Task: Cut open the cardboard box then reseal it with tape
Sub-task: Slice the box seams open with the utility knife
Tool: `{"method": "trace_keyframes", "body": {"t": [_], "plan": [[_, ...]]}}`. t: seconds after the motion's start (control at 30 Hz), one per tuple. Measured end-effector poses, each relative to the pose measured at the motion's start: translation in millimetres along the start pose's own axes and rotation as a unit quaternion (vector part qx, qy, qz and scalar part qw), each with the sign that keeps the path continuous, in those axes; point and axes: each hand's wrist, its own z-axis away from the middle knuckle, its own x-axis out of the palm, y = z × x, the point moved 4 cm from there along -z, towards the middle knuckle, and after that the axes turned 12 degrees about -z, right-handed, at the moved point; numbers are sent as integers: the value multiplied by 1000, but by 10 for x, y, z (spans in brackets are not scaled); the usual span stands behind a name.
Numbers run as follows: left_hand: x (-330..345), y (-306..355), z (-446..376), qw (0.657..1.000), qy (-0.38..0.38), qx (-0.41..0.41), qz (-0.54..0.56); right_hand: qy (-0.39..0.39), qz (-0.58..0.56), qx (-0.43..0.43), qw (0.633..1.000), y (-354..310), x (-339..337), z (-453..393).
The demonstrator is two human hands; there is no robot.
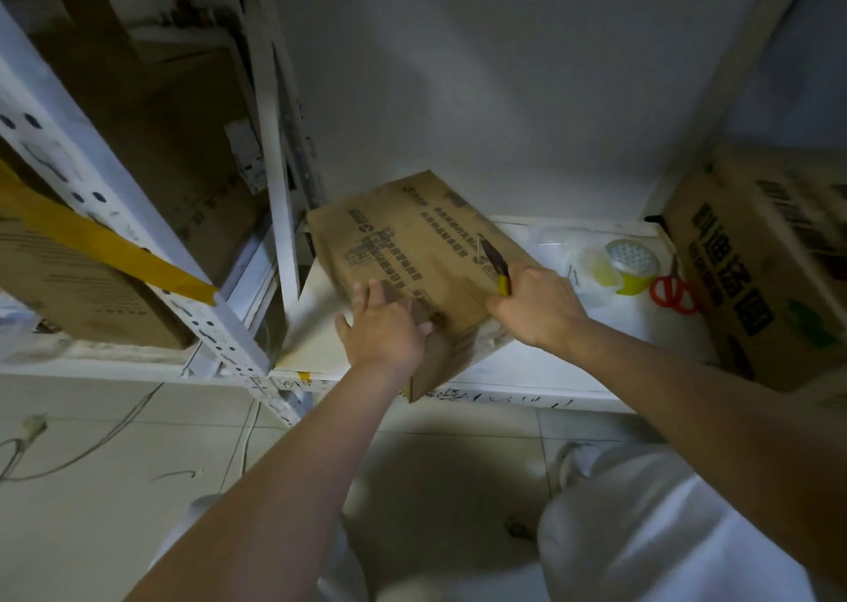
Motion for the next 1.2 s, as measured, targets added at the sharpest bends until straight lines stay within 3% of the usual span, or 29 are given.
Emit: {"method": "trace_keyframes", "body": {"t": [0.1,0.2,0.43,0.73,0.87,1.0,1.2], "plan": [[-27,270,-51,998,8,52,-22,29,-12,46,998,281,-200,-115],[52,487,-72,994,-34,91,-56,56,-24,109,992,679,-341,-284],[126,640,-214,991,-45,72,-107,18,66,195,978,1351,-436,-565],[177,649,-210,992,-36,63,-107,-38,114,220,968,1464,-340,-631],[180,643,-200,992,-38,66,-104,-17,135,233,963,1449,-343,-589],[163,627,-178,993,-33,71,-92,50,71,228,970,1354,-333,-596],[149,548,-106,994,-23,94,-60,57,-64,226,970,1215,-245,-531]]}}
